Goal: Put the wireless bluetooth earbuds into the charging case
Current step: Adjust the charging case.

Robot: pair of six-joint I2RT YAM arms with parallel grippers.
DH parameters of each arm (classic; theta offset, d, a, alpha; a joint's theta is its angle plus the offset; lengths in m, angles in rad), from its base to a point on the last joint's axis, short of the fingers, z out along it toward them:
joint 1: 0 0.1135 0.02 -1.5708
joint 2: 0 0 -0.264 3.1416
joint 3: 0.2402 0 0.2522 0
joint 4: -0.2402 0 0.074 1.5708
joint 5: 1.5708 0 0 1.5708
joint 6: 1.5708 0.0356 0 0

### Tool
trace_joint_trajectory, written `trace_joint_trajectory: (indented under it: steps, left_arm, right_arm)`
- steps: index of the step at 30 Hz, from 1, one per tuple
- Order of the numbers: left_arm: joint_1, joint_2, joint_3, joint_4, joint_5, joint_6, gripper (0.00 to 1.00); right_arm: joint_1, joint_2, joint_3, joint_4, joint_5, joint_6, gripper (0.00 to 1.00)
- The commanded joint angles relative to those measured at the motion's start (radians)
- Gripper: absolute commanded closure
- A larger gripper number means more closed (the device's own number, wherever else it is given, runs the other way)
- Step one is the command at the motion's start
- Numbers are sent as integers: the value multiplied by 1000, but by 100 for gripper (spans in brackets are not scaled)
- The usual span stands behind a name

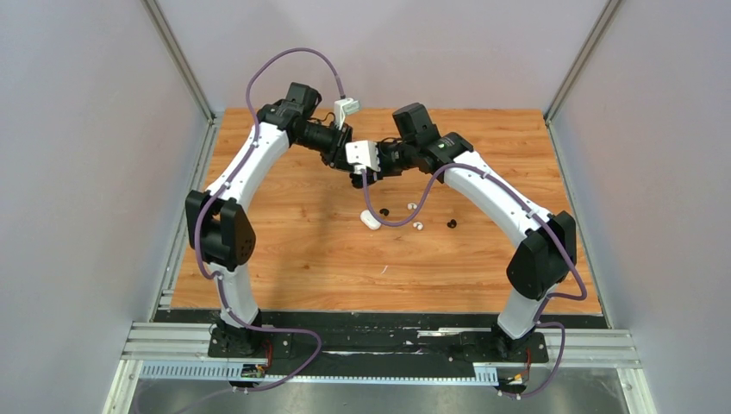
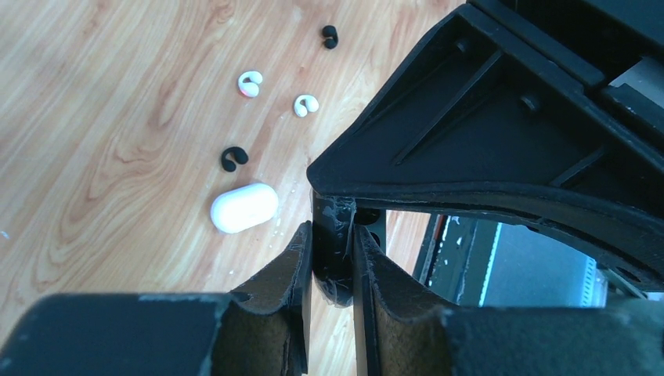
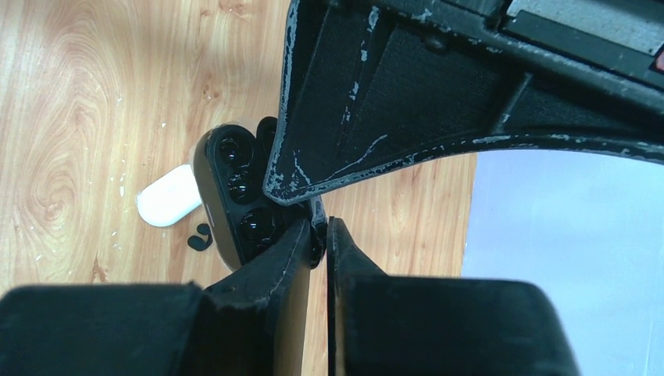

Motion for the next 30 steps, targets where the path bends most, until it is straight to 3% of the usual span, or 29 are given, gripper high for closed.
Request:
trace_joint_trajectory:
  steps: [1,6,14,17,23,30]
  left_arm:
    - [-5,-66,-1,64,-8,25,100]
    - [-5,-80,-7,67,-47,58,100]
    - [-3,-119,-58,126,-150,99,100]
    - [-3,-154,-99,161,-183,130,100]
    - [-4,-268,-236,255,-179,240,100]
    - [-12,-365,-301,312,-181,371,100]
  right_arm:
    - [7,-20,37,70,-7,26,87]
    - [5,-43,43,90,38,53,76]
    - [-11,-112,41,115,81,136,68]
    - [-54,-175,-11,120,68,218,66]
    - [-242,-305,-184,134,-41,534,55]
    - [-307,-327,-335,150,-28,622,54]
